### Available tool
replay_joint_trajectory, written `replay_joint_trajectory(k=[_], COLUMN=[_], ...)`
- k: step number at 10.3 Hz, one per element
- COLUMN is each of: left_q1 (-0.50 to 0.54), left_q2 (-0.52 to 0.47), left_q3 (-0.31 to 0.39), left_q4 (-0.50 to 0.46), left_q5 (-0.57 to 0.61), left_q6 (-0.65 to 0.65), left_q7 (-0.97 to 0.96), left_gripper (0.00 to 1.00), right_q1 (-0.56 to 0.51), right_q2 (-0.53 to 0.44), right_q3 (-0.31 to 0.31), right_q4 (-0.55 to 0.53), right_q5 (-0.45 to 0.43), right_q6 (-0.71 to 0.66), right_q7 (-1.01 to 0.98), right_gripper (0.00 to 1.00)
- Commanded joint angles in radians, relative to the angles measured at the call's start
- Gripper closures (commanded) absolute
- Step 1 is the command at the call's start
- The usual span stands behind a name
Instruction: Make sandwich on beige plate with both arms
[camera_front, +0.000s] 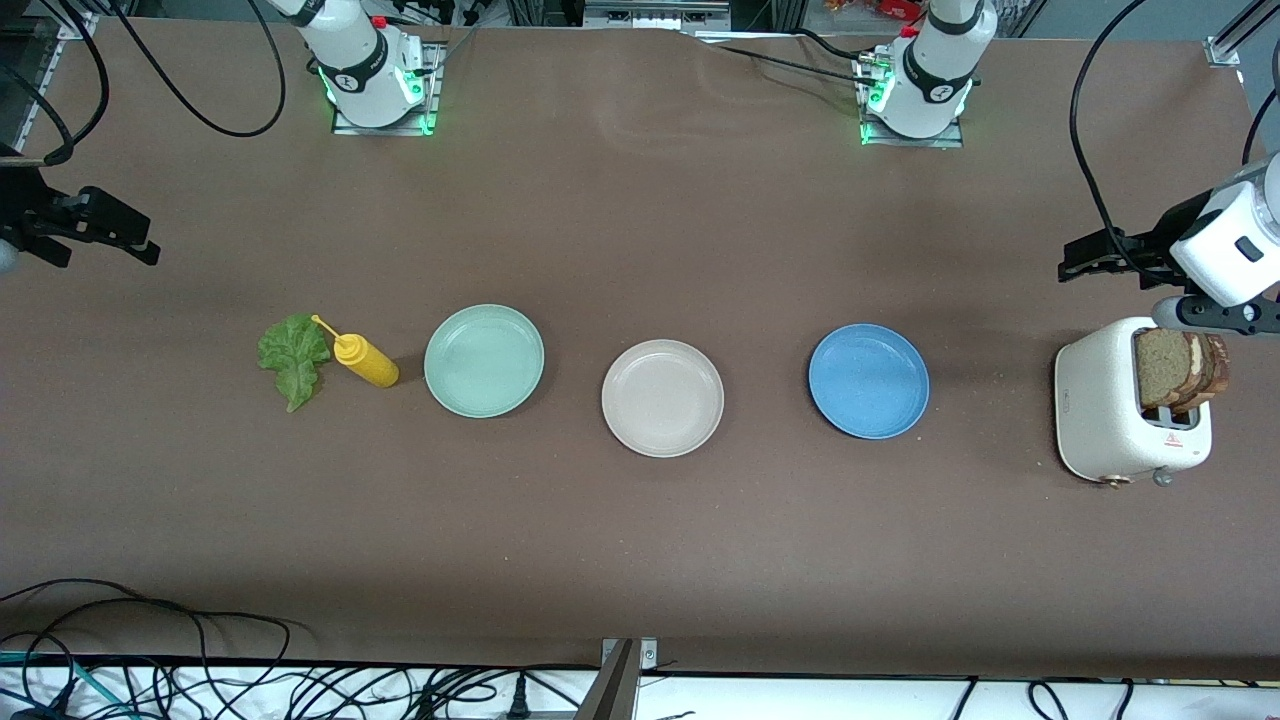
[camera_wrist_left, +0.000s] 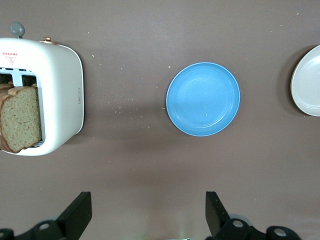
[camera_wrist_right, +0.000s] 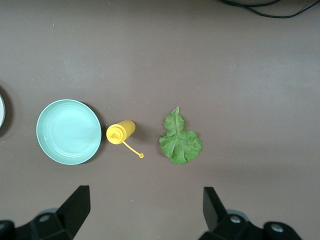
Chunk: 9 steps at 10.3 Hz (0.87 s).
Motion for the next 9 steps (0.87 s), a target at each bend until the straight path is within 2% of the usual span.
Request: replay_joint_trajectory(k=[1,9], left_q1=[-0.003,-0.002], left_q2=[0.008,0.013], left_q3=[-0.002,-0.002], left_q4=[0.019,0.019], left_q5=[0.021,0.021], left_q6=[0.001,0.001], left_q7=[-0.007,0.004], left_gripper=[0.00,0.00], right_q1=[0.003,0.003], right_q2=[0.010,0.009], right_q3=[0.002,0.003], right_q4=[0.030,0.029], right_q5=[0.013,0.013], right_q6=[-0.021,-0.023], right_q7=[-0.006,-0.007], right_gripper=[0.00,0.00])
